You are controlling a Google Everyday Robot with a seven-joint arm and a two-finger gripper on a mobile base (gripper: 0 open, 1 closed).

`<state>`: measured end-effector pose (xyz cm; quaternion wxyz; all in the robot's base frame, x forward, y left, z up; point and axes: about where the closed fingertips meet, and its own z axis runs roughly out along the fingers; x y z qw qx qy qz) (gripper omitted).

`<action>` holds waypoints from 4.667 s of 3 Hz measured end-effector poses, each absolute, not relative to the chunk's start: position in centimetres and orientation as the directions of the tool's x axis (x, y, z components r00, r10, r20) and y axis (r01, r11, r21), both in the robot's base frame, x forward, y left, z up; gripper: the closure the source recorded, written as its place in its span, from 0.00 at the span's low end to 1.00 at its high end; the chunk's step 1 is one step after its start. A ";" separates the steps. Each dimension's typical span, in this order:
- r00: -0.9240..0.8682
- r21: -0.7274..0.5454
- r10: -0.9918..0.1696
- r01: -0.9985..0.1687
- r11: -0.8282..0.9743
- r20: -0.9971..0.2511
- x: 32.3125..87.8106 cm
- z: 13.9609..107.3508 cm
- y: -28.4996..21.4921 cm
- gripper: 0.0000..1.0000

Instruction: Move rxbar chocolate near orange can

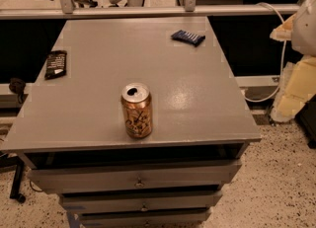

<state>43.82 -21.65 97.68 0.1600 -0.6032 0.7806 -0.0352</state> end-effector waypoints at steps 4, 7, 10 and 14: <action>0.018 -0.359 -0.923 -0.924 0.132 -0.386 54.7 100.3 -18.1 0.00; 0.167 -0.330 -0.686 -0.937 0.113 -0.708 62.4 94.7 -0.6 0.00; 0.001 -0.088 -0.550 -0.987 0.132 -0.835 66.5 88.0 13.1 0.00; 0.042 -0.080 -0.426 -0.994 0.071 -0.904 66.1 87.8 26.2 0.00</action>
Offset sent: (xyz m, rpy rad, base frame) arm 0.0197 -0.0102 0.0201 0.0630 -0.0148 0.0732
